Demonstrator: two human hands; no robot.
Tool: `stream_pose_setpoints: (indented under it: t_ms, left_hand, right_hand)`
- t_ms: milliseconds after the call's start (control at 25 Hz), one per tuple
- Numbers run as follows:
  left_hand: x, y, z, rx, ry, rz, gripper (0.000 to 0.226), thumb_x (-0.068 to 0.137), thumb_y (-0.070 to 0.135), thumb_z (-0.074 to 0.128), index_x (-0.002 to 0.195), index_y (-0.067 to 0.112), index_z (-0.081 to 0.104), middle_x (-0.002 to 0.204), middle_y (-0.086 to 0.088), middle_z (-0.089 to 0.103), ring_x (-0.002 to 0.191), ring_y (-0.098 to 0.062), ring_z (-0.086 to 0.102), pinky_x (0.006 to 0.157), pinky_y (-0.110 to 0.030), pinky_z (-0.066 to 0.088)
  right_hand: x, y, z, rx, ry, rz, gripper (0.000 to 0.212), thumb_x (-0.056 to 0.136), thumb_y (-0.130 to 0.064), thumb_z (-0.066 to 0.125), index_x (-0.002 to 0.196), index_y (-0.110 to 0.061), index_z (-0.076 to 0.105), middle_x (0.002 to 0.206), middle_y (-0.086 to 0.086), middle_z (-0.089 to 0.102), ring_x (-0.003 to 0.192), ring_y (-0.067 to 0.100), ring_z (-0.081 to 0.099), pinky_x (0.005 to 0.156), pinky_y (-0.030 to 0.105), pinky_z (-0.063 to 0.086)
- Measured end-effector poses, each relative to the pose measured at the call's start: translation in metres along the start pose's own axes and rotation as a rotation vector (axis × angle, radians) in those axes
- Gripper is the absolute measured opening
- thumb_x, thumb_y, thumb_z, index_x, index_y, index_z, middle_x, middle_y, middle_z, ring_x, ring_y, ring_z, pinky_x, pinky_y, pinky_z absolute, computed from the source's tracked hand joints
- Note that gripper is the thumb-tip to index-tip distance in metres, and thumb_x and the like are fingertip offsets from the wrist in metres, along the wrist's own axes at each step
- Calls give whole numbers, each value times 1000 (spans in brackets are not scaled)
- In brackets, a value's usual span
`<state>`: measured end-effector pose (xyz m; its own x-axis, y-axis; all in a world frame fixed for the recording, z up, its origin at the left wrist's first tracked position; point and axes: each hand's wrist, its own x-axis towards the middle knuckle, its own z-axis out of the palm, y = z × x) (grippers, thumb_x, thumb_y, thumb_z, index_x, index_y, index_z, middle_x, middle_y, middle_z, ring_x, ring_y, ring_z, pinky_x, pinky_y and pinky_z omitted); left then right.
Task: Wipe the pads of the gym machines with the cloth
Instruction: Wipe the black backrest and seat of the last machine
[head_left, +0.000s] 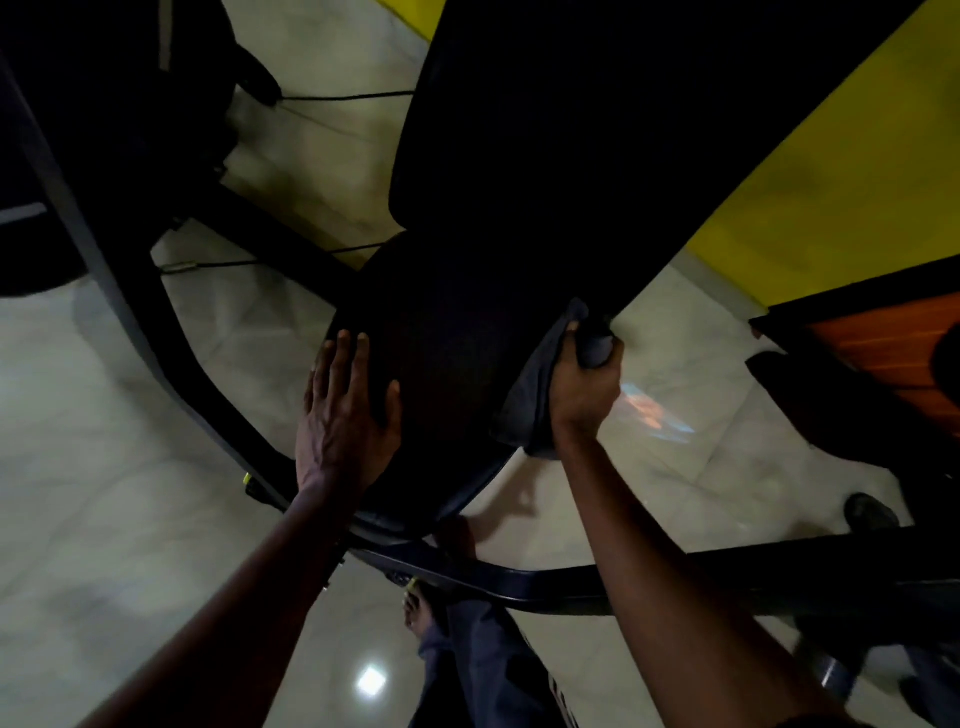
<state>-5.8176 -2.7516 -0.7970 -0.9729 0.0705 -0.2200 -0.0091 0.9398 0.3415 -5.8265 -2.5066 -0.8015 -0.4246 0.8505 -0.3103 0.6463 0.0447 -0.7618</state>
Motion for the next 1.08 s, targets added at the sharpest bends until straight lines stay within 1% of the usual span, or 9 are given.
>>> stream_pose_setpoints:
  t_ms: [120,200,360,520,600,680,760,880,1080]
  left_hand:
    - [4,6,-6,-30,27,-21,69,94,44,38,153,11,28,161,-12,24,150,-26,18,121,-47,20]
    - [12,33,-8,-83,67,24,69,85,31,45,150,9,35,159,-12,30,148,-28,23,121,-45,18]
    - [52,136,-13,-223,34,382,66,89,15,50,152,9,32,160,-8,27,149,-20,21,122,-38,14]
    - [115,208,-33,-97,36,724,71,90,13,49,155,8,22,164,-9,15,151,-23,15,121,-39,15]
    - [141,221,-39,-3,86,812,73,90,13,48,157,11,18,165,-7,10,151,-22,13,121,-40,15]
    - [157,218,-42,58,109,849,75,89,10,48,157,14,17,165,-4,9,152,-20,13,121,-40,16]
    - [161,209,-42,78,110,857,76,87,10,47,157,15,17,165,-2,10,151,-19,14,121,-42,18]
    - [154,206,-48,22,133,879,72,88,9,45,156,13,21,165,-5,15,150,-21,21,119,-45,26]
    - [159,241,-89,85,227,888,80,87,9,52,157,10,15,166,-7,7,151,-21,15,121,-41,18]
  right_hand:
    - [18,-23,-14,239,191,-26,36,93,-44,65,121,-21,61,117,-2,69,113,18,62,83,16,40]
    - [42,-27,-18,360,231,67,41,96,-42,63,128,-18,59,127,1,67,115,17,61,87,16,41]
    - [68,-18,-7,513,-47,241,58,88,-52,64,135,-19,61,135,-2,64,124,19,60,108,33,45]
    - [78,-22,-6,618,-91,195,38,98,-28,60,134,-19,63,133,-16,63,120,3,60,104,21,44]
    - [83,-34,-12,611,-37,116,23,96,-26,65,115,-16,70,105,-26,69,97,-9,64,89,16,47]
    - [89,-54,-18,639,31,30,17,92,-25,70,93,-7,68,85,-6,68,77,2,61,74,23,48]
    - [94,-88,-31,620,55,-4,34,88,-35,73,97,-3,65,92,4,66,84,10,63,74,27,48]
    - [95,-123,-45,511,71,-90,34,90,-45,69,115,-29,53,116,-7,66,105,10,62,82,23,48]
    - [75,-112,-48,472,89,36,30,91,-42,68,117,-27,63,104,-5,66,112,26,62,84,23,41]
